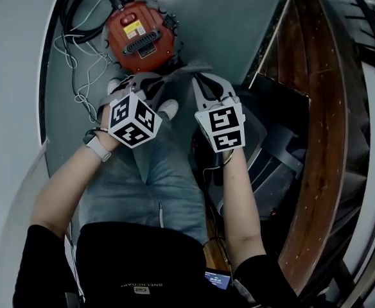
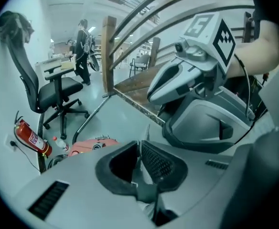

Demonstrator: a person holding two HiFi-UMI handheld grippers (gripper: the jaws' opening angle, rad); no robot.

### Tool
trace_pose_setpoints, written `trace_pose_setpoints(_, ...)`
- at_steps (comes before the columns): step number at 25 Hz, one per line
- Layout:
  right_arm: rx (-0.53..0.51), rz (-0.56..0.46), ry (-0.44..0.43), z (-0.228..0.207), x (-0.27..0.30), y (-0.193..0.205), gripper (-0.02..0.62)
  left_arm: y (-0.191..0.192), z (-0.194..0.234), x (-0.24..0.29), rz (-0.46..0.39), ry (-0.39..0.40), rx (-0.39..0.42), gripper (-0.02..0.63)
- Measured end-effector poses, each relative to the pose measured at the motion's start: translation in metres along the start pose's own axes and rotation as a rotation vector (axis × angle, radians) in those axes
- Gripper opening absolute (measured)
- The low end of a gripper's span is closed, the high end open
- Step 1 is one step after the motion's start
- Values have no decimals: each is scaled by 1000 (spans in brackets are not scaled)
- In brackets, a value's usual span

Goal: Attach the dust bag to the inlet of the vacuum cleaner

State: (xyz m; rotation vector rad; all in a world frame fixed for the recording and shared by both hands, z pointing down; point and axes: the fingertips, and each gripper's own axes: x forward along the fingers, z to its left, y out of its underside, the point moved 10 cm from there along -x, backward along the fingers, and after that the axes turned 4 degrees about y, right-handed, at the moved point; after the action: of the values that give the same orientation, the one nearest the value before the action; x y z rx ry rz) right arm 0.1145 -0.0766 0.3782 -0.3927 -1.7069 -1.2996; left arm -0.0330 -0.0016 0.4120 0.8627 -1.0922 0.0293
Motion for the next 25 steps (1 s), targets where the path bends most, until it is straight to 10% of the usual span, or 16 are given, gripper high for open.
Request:
trace_pose_setpoints(8, 297, -196, 23, 13, -123, -47, 43, -61, -23, -120, -92, 2, -38, 40)
trace_pose_setpoints(25, 397, -570, 127, 25, -344, -135, 43, -224, -76, -309, -395, 4, 41, 40)
